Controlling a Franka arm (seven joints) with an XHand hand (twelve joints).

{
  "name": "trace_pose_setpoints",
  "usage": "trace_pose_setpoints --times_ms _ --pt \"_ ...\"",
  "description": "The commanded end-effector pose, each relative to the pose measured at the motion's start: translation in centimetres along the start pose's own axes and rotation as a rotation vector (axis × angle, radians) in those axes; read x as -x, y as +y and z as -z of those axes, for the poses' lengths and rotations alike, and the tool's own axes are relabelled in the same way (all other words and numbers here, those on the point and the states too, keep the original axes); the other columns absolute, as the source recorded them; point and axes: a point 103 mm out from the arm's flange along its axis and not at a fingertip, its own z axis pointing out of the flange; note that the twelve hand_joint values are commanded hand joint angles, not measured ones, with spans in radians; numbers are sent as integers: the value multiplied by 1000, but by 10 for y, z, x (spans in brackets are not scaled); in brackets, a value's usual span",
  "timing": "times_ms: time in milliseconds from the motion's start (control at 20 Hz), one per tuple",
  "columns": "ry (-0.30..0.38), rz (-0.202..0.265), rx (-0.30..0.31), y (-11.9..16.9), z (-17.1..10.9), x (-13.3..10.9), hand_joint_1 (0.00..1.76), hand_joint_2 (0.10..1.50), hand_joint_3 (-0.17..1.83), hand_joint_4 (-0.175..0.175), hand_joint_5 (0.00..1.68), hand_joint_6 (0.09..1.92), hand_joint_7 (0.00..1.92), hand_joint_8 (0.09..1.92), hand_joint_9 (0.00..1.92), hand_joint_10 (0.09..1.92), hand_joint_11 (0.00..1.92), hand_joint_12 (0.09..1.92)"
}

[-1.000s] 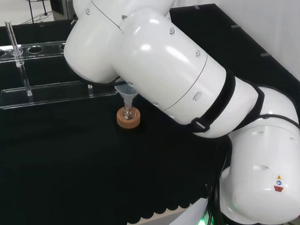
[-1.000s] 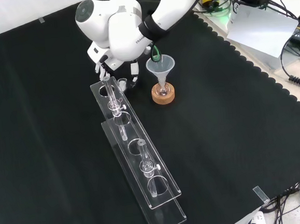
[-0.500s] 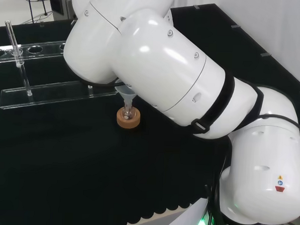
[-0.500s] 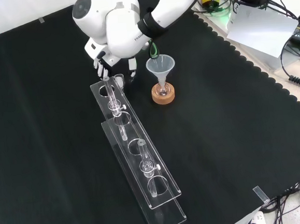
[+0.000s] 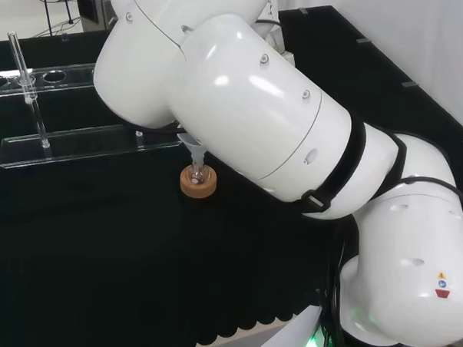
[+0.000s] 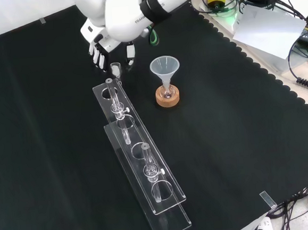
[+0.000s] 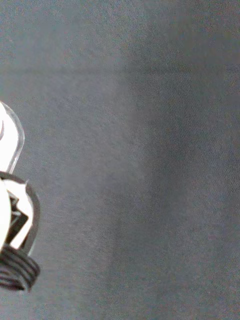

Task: Pick up the weighing funnel.

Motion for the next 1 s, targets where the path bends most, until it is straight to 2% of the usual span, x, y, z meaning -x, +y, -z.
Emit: trace_pose_setpoints --times_ms 50,450,1000 --pt "-30 5 -15 -19 19 8 1081 663 812 175 1106 1037 745 635 1057 408 770 1137" --pt "-76 -11 -24 -34 37 15 1082 659 821 175 1105 1043 742 634 1055 405 765 1136" --pt "-85 -18 -29 -39 37 7 1081 655 831 175 1103 1050 742 635 1055 403 763 1138"
